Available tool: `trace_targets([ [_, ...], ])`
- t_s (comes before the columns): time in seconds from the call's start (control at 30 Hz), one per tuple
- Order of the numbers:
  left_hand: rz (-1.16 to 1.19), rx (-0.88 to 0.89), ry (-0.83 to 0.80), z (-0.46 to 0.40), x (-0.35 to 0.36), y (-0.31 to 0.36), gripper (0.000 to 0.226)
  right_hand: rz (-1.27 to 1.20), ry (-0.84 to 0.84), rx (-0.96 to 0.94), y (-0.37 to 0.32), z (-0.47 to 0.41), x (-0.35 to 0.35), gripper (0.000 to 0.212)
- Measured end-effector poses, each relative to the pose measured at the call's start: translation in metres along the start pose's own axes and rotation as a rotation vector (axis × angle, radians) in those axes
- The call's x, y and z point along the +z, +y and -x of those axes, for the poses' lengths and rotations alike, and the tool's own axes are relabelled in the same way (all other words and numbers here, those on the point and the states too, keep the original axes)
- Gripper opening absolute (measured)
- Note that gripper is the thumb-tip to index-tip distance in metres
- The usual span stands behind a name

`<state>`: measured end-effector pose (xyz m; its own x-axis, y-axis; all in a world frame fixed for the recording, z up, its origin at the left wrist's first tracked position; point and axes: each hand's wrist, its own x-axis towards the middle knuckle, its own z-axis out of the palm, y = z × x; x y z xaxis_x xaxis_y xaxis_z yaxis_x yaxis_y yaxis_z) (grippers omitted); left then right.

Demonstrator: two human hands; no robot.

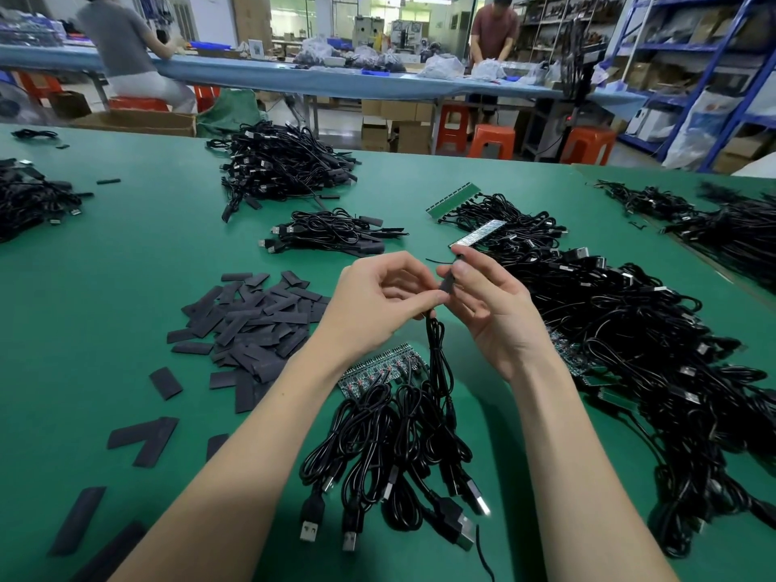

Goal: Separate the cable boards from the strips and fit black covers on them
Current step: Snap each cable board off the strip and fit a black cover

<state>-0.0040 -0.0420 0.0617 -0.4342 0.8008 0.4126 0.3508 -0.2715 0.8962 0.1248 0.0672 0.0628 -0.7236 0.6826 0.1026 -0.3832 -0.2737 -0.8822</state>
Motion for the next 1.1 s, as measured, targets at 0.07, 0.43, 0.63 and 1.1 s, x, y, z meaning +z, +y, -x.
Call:
trace_targets([
  [0.07,-0.004,0.004,-0.008,0.0002,0.0001,0.0002,0.014,0.017,-0.012,0.000,-0.0019,0.0009,-0.0012,0.023],
  [0.43,-0.020,0.015,-0.011,0.0007,-0.0008,0.0012,0.014,-0.003,0.031,-0.022,-0.0040,0.0022,-0.0003,0.021],
  [0.63,-0.034,0.015,-0.011,0.0006,-0.0004,0.0024,0.013,-0.023,0.046,-0.021,-0.0031,0.0017,-0.0011,0.025],
  [1.1,-0.046,0.036,-0.003,0.0002,-0.0015,0.0020,0.012,-0.022,0.051,-0.052,-0.0006,0.0015,0.0026,0.033],
])
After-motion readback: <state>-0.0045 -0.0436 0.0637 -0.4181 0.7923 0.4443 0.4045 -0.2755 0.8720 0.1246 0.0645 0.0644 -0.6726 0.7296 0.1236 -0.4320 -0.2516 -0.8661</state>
